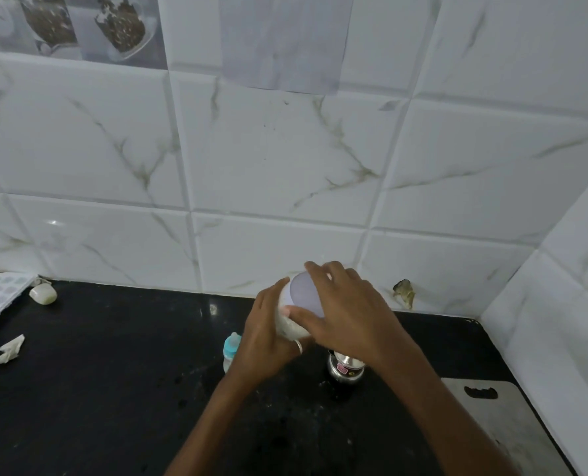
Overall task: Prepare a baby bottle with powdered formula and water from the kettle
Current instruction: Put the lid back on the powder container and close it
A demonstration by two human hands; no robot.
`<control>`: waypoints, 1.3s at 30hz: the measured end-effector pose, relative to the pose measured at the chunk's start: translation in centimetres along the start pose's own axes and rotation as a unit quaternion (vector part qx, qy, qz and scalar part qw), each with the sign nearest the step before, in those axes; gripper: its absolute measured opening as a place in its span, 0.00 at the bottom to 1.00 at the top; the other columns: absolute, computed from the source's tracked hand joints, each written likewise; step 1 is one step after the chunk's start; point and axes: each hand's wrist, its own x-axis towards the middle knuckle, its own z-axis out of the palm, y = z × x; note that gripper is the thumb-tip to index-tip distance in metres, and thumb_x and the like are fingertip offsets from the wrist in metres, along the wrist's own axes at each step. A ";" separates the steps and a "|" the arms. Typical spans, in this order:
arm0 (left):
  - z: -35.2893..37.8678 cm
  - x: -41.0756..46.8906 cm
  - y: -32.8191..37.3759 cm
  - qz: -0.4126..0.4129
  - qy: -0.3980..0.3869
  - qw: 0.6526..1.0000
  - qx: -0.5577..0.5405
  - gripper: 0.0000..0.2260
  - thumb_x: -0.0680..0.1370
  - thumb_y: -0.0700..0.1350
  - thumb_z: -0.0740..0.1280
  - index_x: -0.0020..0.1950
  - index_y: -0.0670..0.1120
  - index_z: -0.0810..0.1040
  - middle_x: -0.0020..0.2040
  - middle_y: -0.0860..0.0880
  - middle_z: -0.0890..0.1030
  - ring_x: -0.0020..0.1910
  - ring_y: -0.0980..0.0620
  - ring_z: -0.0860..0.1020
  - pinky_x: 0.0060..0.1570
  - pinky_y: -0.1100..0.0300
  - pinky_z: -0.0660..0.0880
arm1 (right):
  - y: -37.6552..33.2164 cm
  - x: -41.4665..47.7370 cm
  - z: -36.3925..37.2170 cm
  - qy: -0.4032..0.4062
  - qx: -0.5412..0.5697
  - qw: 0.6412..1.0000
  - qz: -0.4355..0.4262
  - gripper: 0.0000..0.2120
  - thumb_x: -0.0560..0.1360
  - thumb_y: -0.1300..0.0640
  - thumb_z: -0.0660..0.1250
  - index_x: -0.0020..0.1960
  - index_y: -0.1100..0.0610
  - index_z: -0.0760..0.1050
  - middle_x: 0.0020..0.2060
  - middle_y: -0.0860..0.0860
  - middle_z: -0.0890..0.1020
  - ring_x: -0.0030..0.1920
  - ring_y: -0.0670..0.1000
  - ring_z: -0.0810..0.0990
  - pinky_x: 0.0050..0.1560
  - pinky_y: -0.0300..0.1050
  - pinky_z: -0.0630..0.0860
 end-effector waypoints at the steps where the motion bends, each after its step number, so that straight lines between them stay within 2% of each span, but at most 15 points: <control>1: -0.7 0.2 0.5 0.007 -0.024 1.000 -0.010 0.41 0.66 0.40 0.81 0.72 0.62 0.67 0.66 0.60 0.77 0.67 0.54 0.77 0.60 0.73 0.70 | 0.7 0.1 -0.2 -0.012 0.027 0.999 -0.039 0.39 0.78 0.30 0.59 0.81 0.46 0.53 0.79 0.49 0.61 0.76 0.53 0.63 0.71 0.53 0.67; 2: -1.5 0.5 0.9 0.011 -0.048 0.999 -0.022 0.40 0.66 0.38 0.82 0.69 0.64 0.68 0.62 0.67 0.78 0.65 0.59 0.78 0.59 0.73 0.73 | 1.3 0.1 -0.4 -0.025 0.060 0.995 -0.074 0.39 0.77 0.32 0.62 0.82 0.44 0.52 0.81 0.46 0.57 0.79 0.51 0.58 0.74 0.52 0.64; 3: -2.2 0.9 1.0 0.023 -0.067 0.997 -0.035 0.40 0.65 0.37 0.83 0.68 0.63 0.68 0.60 0.70 0.79 0.64 0.62 0.79 0.59 0.70 0.76 | 1.8 0.3 -0.7 -0.036 0.088 0.990 -0.101 0.39 0.77 0.33 0.64 0.82 0.42 0.51 0.82 0.44 0.55 0.80 0.48 0.55 0.76 0.51 0.61; 4: -2.9 1.3 1.2 0.021 -0.084 0.996 -0.036 0.41 0.65 0.38 0.84 0.70 0.61 0.69 0.62 0.68 0.79 0.64 0.62 0.78 0.61 0.63 0.79 | 2.3 0.5 -0.9 -0.043 0.104 0.986 -0.120 0.39 0.77 0.34 0.65 0.82 0.41 0.51 0.82 0.42 0.53 0.80 0.45 0.52 0.76 0.49 0.60; 6: -3.9 2.2 1.3 0.014 -0.106 0.993 -0.047 0.45 0.63 0.43 0.85 0.76 0.54 0.68 0.67 0.57 0.78 0.66 0.56 0.78 0.62 0.53 0.80 | 2.9 1.0 -1.2 -0.036 0.108 0.983 -0.143 0.39 0.77 0.35 0.66 0.81 0.39 0.52 0.81 0.41 0.54 0.79 0.43 0.53 0.75 0.44 0.60; 8: -4.7 3.1 1.2 0.022 -0.124 0.991 -0.052 0.46 0.62 0.46 0.85 0.77 0.51 0.67 0.68 0.52 0.78 0.67 0.53 0.78 0.63 0.50 0.80 | 3.2 1.5 -1.5 -0.007 0.107 0.983 -0.149 0.36 0.78 0.36 0.66 0.81 0.40 0.55 0.78 0.42 0.60 0.76 0.44 0.58 0.73 0.45 0.65; 10: -5.1 3.7 1.4 0.024 -0.122 0.991 -0.051 0.46 0.62 0.48 0.84 0.77 0.51 0.68 0.68 0.52 0.78 0.67 0.52 0.78 0.63 0.48 0.80 | 3.2 1.9 -1.7 0.025 0.108 0.983 -0.145 0.34 0.78 0.36 0.65 0.80 0.42 0.58 0.73 0.43 0.65 0.73 0.45 0.62 0.70 0.47 0.70; 13: -4.9 3.5 1.6 0.032 -0.102 0.993 -0.052 0.44 0.64 0.48 0.84 0.76 0.52 0.69 0.66 0.55 0.80 0.65 0.53 0.80 0.61 0.51 0.81 | 2.7 2.0 -1.4 0.056 0.106 0.983 -0.142 0.33 0.79 0.36 0.63 0.80 0.46 0.60 0.71 0.44 0.66 0.72 0.46 0.63 0.68 0.49 0.72; 17: -4.0 2.3 2.3 0.036 -0.051 0.995 -0.072 0.37 0.67 0.41 0.83 0.72 0.55 0.71 0.63 0.59 0.82 0.62 0.59 0.81 0.55 0.65 0.79 | 1.4 1.7 -0.5 0.095 0.126 0.979 -0.130 0.31 0.80 0.40 0.65 0.77 0.52 0.62 0.73 0.48 0.69 0.70 0.49 0.64 0.67 0.48 0.71; 21: -2.7 0.8 2.1 0.034 -0.005 0.996 -0.088 0.35 0.69 0.43 0.81 0.73 0.53 0.71 0.63 0.58 0.82 0.62 0.57 0.82 0.56 0.62 0.80 | 0.2 1.2 0.7 0.107 0.184 0.974 -0.071 0.30 0.80 0.42 0.66 0.76 0.51 0.59 0.72 0.47 0.68 0.70 0.47 0.63 0.61 0.41 0.70; 24: -2.0 0.0 2.0 0.033 0.018 0.995 -0.090 0.36 0.69 0.40 0.81 0.70 0.60 0.70 0.63 0.59 0.82 0.61 0.59 0.81 0.54 0.67 0.78 | -0.2 0.9 1.7 0.107 0.216 0.970 -0.029 0.30 0.79 0.40 0.66 0.75 0.49 0.58 0.71 0.49 0.67 0.69 0.47 0.65 0.60 0.37 0.68; 27: -2.0 -0.1 2.1 0.023 0.022 0.996 -0.083 0.37 0.68 0.42 0.81 0.69 0.65 0.67 0.64 0.61 0.79 0.62 0.65 0.79 0.53 0.71 0.76 | -0.1 1.0 2.0 0.095 0.237 0.967 -0.015 0.34 0.78 0.39 0.68 0.76 0.48 0.56 0.73 0.49 0.66 0.69 0.47 0.66 0.60 0.36 0.69; 34: -1.8 0.4 1.5 0.008 0.002 0.995 -0.103 0.40 0.69 0.41 0.82 0.74 0.55 0.64 0.67 0.62 0.76 0.63 0.66 0.77 0.54 0.71 0.76 | 0.4 1.0 2.3 0.117 0.290 0.950 -0.015 0.45 0.74 0.38 0.72 0.80 0.48 0.50 0.76 0.45 0.65 0.73 0.45 0.64 0.66 0.37 0.65; 37: -1.6 0.6 1.1 0.001 0.003 0.993 -0.119 0.40 0.69 0.41 0.81 0.75 0.52 0.64 0.69 0.60 0.75 0.65 0.66 0.76 0.57 0.71 0.76 | 0.8 0.7 3.2 0.118 0.336 0.934 0.022 0.48 0.72 0.34 0.73 0.80 0.47 0.49 0.78 0.45 0.63 0.75 0.46 0.64 0.71 0.44 0.68; 39: -1.5 0.7 0.8 -0.005 0.009 0.993 -0.119 0.40 0.70 0.39 0.81 0.75 0.54 0.63 0.69 0.60 0.75 0.66 0.64 0.76 0.57 0.70 0.76 | 1.0 0.4 4.2 0.112 0.370 0.921 0.052 0.48 0.71 0.34 0.73 0.80 0.46 0.51 0.77 0.44 0.65 0.74 0.45 0.66 0.69 0.42 0.71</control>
